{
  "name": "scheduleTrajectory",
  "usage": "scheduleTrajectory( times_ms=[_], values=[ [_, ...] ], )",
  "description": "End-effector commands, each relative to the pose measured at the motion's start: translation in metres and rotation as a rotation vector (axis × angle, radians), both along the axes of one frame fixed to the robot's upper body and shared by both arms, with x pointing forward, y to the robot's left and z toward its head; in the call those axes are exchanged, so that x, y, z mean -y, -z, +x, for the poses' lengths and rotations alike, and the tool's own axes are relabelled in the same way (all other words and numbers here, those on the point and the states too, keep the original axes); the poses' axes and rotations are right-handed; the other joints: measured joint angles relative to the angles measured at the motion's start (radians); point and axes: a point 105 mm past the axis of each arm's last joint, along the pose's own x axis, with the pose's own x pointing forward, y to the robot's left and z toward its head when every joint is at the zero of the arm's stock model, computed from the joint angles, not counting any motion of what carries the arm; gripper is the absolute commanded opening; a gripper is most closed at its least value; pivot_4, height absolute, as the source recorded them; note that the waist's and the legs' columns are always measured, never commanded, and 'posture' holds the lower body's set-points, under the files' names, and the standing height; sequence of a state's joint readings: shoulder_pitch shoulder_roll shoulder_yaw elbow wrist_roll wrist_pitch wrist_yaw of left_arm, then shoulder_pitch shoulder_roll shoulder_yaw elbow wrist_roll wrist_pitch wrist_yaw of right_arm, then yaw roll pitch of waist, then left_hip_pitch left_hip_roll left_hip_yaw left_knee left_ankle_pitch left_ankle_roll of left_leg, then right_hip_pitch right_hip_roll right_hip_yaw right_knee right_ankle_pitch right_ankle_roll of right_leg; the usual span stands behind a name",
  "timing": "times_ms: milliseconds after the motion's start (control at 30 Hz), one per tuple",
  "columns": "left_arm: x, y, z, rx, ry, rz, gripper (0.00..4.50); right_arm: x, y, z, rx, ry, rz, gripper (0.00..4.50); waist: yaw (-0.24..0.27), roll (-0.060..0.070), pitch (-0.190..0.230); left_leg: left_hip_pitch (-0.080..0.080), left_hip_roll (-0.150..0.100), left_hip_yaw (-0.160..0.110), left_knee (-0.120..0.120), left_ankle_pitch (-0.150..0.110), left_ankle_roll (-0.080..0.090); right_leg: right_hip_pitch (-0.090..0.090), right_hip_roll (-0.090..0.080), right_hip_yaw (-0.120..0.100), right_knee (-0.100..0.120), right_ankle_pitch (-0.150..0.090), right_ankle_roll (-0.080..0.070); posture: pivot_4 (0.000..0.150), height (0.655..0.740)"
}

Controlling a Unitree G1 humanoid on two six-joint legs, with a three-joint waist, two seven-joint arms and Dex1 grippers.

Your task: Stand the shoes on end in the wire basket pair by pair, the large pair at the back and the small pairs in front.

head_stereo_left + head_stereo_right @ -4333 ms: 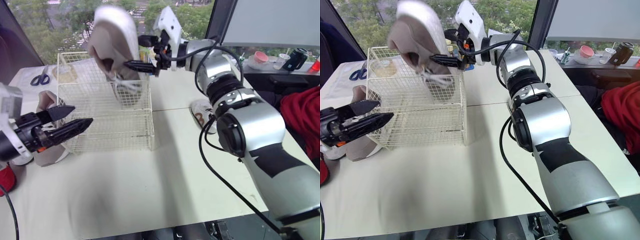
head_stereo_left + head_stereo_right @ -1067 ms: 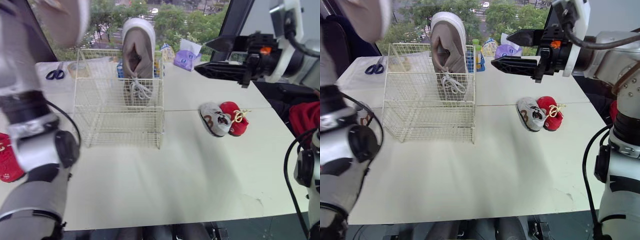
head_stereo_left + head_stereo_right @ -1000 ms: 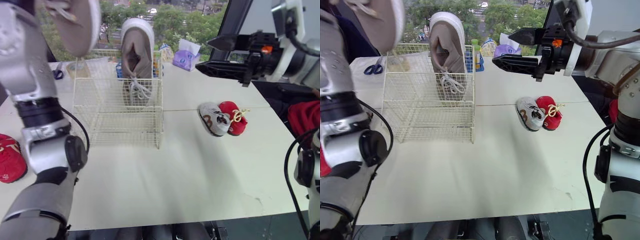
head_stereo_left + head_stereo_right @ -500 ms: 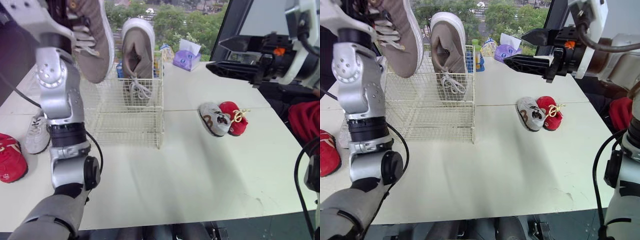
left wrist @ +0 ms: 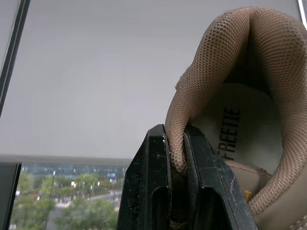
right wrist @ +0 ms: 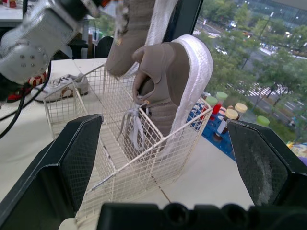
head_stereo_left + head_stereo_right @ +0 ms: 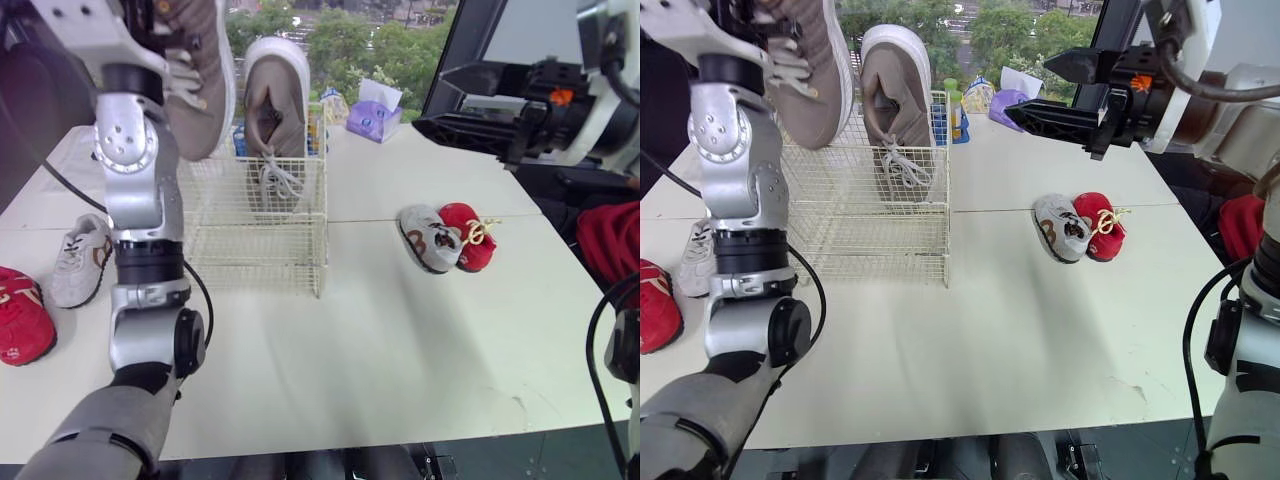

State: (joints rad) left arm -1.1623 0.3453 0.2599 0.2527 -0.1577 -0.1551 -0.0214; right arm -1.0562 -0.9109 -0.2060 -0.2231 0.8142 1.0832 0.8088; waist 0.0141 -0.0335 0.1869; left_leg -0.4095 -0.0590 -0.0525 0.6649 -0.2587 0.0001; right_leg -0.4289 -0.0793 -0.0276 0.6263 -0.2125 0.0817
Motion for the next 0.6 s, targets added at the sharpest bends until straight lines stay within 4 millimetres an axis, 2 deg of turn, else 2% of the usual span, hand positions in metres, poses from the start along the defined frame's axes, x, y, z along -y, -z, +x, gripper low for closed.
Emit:
scheduleTrajectory(
  times_ms=[33,233,333,433,600],
  values=[
    [0.005,-0.034,-0.032,0.188,-0.007,0.023,0.03,-0.001,-0.011,-0.007,0.057,-0.016,0.023,4.50,0.000,0.000,0.000,0.000,0.000,0.000,0.000,0.000,0.000,0.000,0.000,0.000,0.000,0.000,0.000,0.150,0.7400],
    [0.014,-0.010,-0.016,0.182,-0.023,0.043,0.03,-0.002,-0.016,-0.011,0.070,-0.021,0.028,4.50,0.002,0.000,0.000,0.000,0.000,0.000,0.000,0.000,0.001,0.001,0.000,0.000,0.000,0.000,0.000,0.150,0.7400],
    [0.008,0.013,-0.005,0.164,-0.082,0.030,0.03,-0.003,-0.024,-0.020,0.084,-0.017,0.022,4.50,0.001,0.000,0.000,0.000,0.000,0.000,0.000,0.000,0.000,0.001,0.000,0.000,0.000,0.000,0.000,0.150,0.7400],
    [0.009,0.027,0.002,0.155,-0.092,0.047,0.03,-0.004,-0.033,-0.031,0.088,-0.022,0.028,4.50,0.000,0.001,0.000,0.000,0.000,0.000,0.000,0.000,0.000,0.000,0.000,0.001,0.000,0.000,0.000,0.150,0.7400],
    [0.005,0.053,0.023,0.067,-0.088,0.034,0.03,-0.006,-0.035,-0.034,0.063,-0.017,0.033,4.50,0.001,0.001,0.000,-0.001,0.000,0.000,0.000,-0.001,0.001,0.000,-0.001,0.001,-0.002,0.000,0.000,0.150,0.7400]
  ],
)
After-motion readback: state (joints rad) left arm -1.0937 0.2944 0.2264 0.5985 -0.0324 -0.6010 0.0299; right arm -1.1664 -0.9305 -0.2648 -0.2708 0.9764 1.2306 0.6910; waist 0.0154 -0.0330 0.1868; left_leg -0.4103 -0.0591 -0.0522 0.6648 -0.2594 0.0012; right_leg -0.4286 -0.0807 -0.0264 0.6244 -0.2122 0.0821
